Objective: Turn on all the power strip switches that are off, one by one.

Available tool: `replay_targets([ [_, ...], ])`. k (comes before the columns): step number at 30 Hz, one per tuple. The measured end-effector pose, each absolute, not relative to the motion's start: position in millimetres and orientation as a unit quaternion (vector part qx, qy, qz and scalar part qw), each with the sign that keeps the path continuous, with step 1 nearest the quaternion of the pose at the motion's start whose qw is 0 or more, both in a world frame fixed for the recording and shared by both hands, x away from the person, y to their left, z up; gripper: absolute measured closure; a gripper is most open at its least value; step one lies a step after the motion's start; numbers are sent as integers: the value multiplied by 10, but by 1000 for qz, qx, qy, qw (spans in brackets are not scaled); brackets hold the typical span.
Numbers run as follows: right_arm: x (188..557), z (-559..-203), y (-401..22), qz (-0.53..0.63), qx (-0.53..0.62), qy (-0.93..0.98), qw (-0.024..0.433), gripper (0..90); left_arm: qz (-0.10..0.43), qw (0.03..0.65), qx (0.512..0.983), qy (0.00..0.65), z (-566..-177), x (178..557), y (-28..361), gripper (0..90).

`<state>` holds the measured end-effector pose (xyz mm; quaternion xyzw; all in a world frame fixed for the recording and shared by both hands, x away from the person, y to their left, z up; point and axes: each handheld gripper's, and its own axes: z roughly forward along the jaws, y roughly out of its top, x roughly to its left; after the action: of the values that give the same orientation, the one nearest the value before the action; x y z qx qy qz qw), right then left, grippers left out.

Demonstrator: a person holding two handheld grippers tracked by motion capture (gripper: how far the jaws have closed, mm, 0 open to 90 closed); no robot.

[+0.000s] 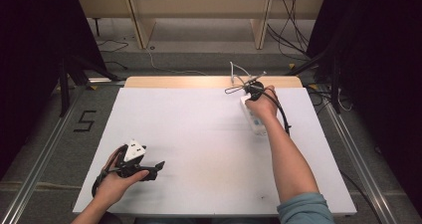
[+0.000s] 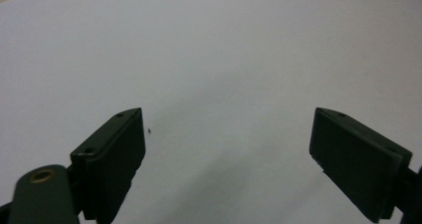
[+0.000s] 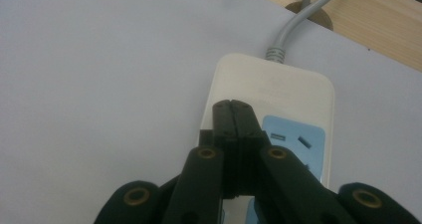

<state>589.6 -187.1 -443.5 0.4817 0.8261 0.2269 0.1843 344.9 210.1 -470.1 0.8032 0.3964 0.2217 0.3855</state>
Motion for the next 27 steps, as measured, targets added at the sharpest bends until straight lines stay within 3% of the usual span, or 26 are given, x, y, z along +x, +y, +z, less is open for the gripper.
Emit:
replay_targets([
  [27,5870,-4424,-1858,231,478,826,192,900,220,386,804,395,-4704,3449,2106,142],
])
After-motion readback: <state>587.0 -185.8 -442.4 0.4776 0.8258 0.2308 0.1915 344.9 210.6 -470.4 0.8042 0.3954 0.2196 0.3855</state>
